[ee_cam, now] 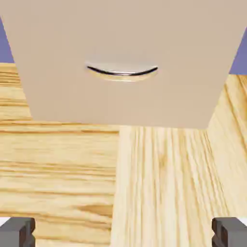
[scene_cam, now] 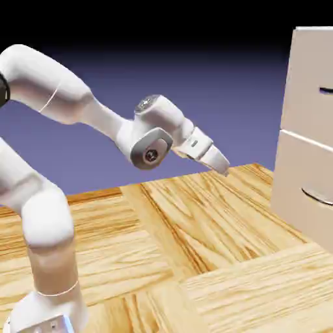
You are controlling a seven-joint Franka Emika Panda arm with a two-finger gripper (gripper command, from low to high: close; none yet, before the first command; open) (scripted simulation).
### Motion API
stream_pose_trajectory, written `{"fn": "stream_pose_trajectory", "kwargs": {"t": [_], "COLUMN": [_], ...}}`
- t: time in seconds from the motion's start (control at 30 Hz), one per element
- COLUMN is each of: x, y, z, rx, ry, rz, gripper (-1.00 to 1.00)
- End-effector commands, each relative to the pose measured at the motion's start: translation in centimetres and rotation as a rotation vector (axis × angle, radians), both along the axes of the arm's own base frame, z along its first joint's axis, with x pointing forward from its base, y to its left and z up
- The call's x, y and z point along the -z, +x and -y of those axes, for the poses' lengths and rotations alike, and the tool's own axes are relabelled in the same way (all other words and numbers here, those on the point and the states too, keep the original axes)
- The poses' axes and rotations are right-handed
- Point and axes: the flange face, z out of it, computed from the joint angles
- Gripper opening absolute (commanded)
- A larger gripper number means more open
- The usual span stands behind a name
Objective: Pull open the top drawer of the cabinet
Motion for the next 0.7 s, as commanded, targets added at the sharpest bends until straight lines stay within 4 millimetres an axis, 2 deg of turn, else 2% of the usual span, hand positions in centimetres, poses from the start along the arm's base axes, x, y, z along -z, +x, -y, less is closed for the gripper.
{"fn": "stream_pose_trajectory", "kwargs": {"t": [0.0, 0.3, 0.67], "x": [-0.5, -4.2, -6.6], "y": [0.7, 7.1, 14.0], "z": [-0.5, -4.9, -9.7], "rx": [-0.056, -0.545, -1.085], "ry": [-0.068, -0.68, -1.427], "rz": [0.008, 0.062, 0.11], "gripper": [1.0, 1.0, 1.0]}}
